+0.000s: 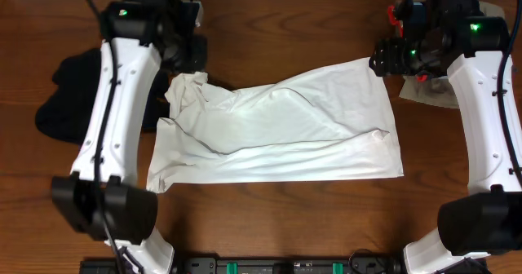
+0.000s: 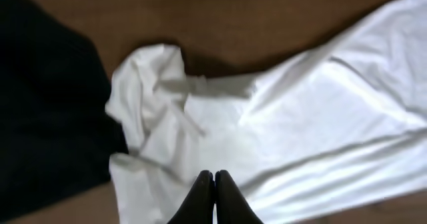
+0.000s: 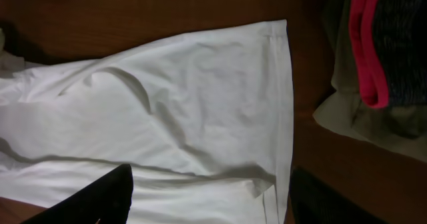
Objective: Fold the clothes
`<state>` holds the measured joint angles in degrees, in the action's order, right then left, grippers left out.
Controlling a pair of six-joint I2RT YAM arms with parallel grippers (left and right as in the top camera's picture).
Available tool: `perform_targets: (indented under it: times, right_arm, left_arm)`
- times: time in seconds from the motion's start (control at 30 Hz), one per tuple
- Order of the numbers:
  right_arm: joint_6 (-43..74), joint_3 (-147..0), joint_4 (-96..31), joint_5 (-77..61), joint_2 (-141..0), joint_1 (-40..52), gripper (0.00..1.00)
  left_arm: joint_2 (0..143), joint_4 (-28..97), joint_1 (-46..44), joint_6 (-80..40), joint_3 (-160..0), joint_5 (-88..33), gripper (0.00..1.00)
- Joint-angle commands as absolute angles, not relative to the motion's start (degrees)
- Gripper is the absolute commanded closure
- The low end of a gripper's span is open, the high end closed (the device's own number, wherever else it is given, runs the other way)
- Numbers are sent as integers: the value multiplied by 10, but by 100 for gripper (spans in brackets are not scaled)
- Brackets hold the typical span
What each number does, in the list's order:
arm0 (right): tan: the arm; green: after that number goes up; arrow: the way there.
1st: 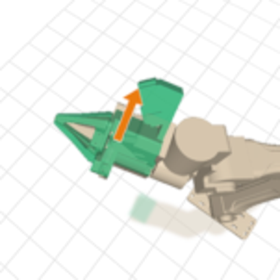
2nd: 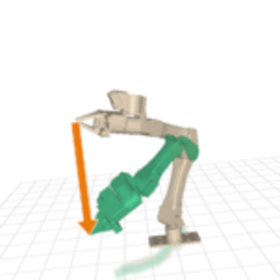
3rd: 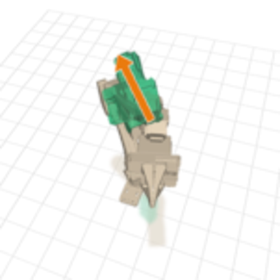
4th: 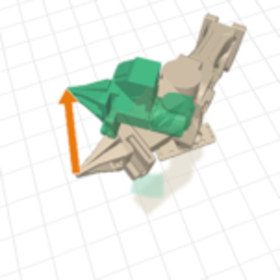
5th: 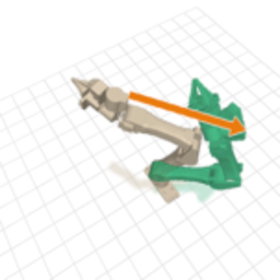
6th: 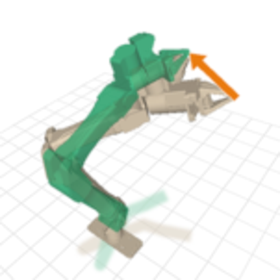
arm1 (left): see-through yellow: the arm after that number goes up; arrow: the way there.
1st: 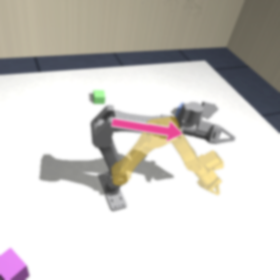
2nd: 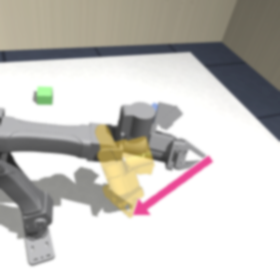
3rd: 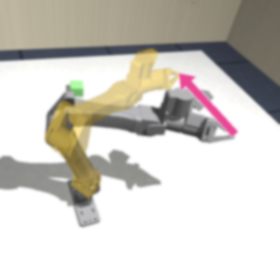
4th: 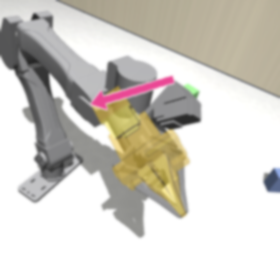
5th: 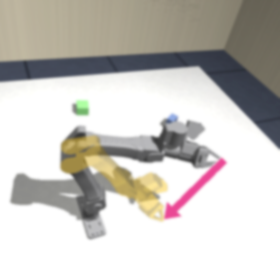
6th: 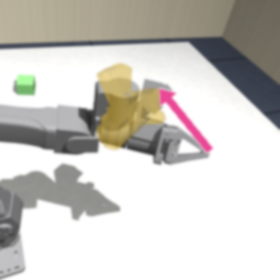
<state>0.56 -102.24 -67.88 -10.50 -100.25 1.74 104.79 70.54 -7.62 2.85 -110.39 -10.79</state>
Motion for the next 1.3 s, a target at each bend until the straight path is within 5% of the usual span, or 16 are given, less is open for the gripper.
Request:
perform_targets:
  times: [0.0,0.07,0.17,0.27,0.6,0.77,1.27]
  right_arm:
    - [-3,-1019,-677,-106,-1004,23,27]
    - [-3,-1019,-677,-106,-1004,23,27]
    - [-3,-1019,-679,-106,-1004,23,27]
    - [-6,-1019,-682,-105,-1004,23,27]
    - [-6,-1019,-681,-105,-1004,23,27]
    - [-6,-1019,-679,-106,-1004,23,27]
    - [-6,-1019,-678,-106,-1004,23,26]
  left_arm:
    - [1069,700,-78,30,-1079,-97,94]
    - [1076,674,-78,30,-1057,-89,92]
    - [1097,636,-77,30,-1028,-90,61]
    - [1136,613,-77,30,-1015,-90,53]
    - [1228,594,-77,30,-1015,-107,54]
    - [1223,593,-77,29,-1015,-112,94]
    - [1080,648,-77,22,-1023,-112,94]
